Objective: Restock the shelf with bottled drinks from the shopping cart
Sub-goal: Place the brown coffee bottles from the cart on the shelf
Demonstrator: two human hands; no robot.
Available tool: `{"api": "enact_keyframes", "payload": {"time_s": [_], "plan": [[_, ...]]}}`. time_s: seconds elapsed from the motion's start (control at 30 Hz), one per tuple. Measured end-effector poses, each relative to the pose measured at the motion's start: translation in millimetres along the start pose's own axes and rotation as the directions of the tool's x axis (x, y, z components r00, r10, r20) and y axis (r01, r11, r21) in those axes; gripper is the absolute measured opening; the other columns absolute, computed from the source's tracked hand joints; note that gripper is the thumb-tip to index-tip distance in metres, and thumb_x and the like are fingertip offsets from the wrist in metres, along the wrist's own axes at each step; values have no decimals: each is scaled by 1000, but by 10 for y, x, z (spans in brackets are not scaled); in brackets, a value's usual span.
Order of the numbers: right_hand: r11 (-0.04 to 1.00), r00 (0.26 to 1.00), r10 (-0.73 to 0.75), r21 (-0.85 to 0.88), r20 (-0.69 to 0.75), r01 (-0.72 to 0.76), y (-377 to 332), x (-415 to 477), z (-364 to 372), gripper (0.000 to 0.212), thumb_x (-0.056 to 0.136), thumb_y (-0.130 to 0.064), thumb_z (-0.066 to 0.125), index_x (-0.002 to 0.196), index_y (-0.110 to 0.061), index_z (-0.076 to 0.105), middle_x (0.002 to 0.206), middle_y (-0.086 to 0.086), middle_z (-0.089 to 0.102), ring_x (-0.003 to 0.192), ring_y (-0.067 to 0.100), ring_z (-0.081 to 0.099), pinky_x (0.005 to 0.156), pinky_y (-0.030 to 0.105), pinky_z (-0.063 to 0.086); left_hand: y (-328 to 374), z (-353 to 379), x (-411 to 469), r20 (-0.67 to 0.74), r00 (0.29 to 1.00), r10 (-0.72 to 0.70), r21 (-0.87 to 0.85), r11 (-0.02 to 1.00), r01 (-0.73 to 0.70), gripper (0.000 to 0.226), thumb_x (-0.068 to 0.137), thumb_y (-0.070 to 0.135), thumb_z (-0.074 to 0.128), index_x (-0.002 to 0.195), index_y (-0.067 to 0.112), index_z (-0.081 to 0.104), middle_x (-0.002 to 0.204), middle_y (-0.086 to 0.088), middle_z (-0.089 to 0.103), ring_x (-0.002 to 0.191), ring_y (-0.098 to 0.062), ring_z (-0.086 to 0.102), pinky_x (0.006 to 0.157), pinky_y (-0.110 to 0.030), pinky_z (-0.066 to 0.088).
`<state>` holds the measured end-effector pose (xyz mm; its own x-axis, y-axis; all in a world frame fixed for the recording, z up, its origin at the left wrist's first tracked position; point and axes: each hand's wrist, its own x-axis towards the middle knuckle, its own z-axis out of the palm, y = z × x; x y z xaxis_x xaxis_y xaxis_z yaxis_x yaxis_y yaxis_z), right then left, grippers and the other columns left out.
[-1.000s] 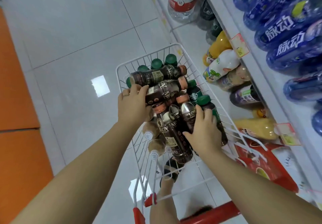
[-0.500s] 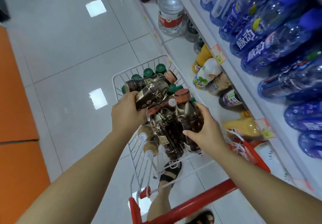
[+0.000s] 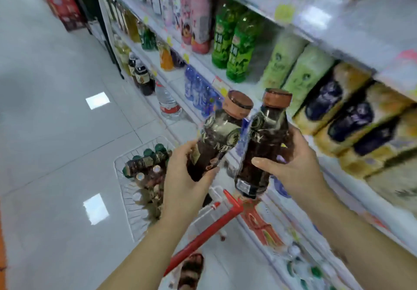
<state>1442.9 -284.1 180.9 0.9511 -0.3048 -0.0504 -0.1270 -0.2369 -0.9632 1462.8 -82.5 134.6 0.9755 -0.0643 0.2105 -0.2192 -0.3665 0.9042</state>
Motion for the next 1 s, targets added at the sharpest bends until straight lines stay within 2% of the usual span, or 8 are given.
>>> {"api": "enact_keyframes", "payload": {"time_s": [0.1, 0.23, 0.37, 0.53, 0.63, 0.77, 0.9, 1.0], "plan": [[992, 991, -117, 30, -67, 119, -403, -420, -530, 85, 63, -13, 83, 136, -27, 40, 125, -13, 57, 104, -8, 56, 71, 5, 47, 689, 177, -187, -11, 985, 170, -66, 983, -170, 63, 76, 38, 73, 112, 69, 32, 110, 43, 43, 107, 14, 43, 85, 0, 32], [954, 940, -272, 71, -208, 291, -838, -1006, -1202, 84, 57, -9, 86, 129, -27, 47, 118, -16, 63, 105, 2, 62, 78, 22, 53, 1537, 428, -459, -29, 926, 376, -203, 905, -374, 67, 76, 33, 75, 116, 64, 32, 113, 36, 44, 107, 19, 43, 84, 1, 33], [877, 822, -460, -26, -336, 480, -1200, -1559, -1825, 73, 60, 0, 80, 124, -15, 48, 108, -18, 66, 98, -2, 63, 73, 9, 48, 2267, 688, -749, -11, 869, 494, -381, 802, -461, 62, 77, 27, 73, 124, 45, 37, 118, 20, 48, 109, 17, 47, 85, -2, 37], [769, 629, -615, -184, -476, 613, -1466, -2172, -2560, 75, 63, -1, 77, 130, -12, 43, 121, 1, 61, 112, 11, 59, 85, 14, 47, 2985, 1052, -970, 36, 794, 607, -488, 704, -516, 58, 78, 18, 75, 128, 19, 45, 116, 1, 55, 108, -2, 56, 88, -23, 49], [732, 532, -665, -317, -524, 603, -1487, -2463, -2961, 81, 64, -4, 76, 134, -18, 39, 127, 2, 56, 114, 11, 57, 93, 19, 45, 3309, 1311, -1112, 60, 735, 676, -518, 650, -556, 59, 78, 13, 75, 126, 21, 44, 113, 0, 55, 105, -1, 56, 85, -17, 47], [761, 479, -642, -425, -598, 490, -1303, -2781, -3399, 83, 66, -4, 80, 132, -34, 41, 123, -15, 57, 113, 6, 57, 94, 19, 46, 3579, 1620, -1237, 74, 675, 734, -536, 600, -593, 59, 76, 17, 76, 116, 45, 43, 110, 15, 53, 100, 4, 54, 80, -7, 42], [779, 425, -627, -521, -653, 348, -1170, -2910, -3736, 85, 68, -2, 79, 124, -50, 39, 116, -35, 52, 109, -6, 54, 89, 5, 41, 3752, 1923, -1243, 163, 675, 719, -556, 632, -540, 61, 75, 20, 77, 107, 57, 41, 106, 28, 51, 98, 8, 54, 76, -3, 41], [792, 395, -609, -547, -688, 270, -1106, -2900, -3909, 83, 66, -3, 81, 123, -46, 38, 109, -46, 48, 104, -19, 49, 82, -4, 35, 3824, 2132, -1224, 252, 671, 697, -542, 676, -498, 59, 75, 21, 77, 107, 55, 41, 106, 30, 52, 97, 12, 54, 73, 0, 39]]}}
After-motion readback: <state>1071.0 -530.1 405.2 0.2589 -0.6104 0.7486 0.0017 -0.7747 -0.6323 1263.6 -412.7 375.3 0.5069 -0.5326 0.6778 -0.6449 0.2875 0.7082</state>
